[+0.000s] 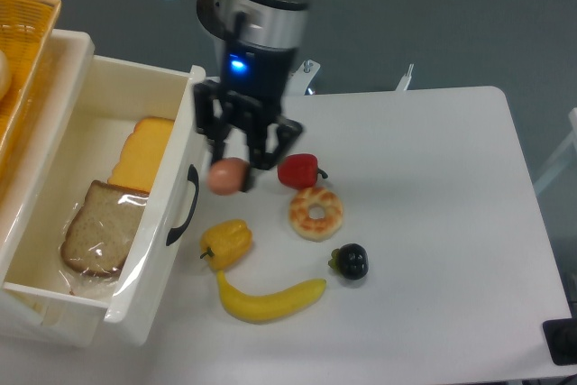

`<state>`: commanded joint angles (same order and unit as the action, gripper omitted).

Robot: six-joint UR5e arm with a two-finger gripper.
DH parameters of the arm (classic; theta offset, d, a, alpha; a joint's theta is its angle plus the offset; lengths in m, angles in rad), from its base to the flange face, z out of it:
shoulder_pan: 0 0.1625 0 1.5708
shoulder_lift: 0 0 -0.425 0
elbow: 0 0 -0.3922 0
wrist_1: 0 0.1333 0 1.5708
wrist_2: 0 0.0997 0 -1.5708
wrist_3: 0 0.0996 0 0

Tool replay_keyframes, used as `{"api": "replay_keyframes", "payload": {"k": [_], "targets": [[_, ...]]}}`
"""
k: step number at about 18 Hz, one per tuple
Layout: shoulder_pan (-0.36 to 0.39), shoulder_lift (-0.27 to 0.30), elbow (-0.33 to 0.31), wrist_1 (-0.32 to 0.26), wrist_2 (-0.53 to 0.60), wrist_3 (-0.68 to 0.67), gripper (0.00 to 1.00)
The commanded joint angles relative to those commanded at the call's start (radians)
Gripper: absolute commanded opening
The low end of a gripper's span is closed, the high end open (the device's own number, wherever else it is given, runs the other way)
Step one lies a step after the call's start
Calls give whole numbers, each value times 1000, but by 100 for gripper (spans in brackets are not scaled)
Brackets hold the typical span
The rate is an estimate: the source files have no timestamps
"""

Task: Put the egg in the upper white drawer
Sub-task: 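Lift the egg and carry it over the open white drawer, then lower the egg into the drawer beside the cheese slice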

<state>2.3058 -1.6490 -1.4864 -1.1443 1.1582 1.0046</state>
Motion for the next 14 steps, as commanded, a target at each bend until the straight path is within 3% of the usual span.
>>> {"api": "replay_keyframes", "payload": {"k": [4, 9, 14], "targets": [[-55, 0, -20, -12, 5, 49, 13], [-109, 0, -38, -78, 41, 149, 13], [-147, -3, -83, -72, 52, 181, 13]]}}
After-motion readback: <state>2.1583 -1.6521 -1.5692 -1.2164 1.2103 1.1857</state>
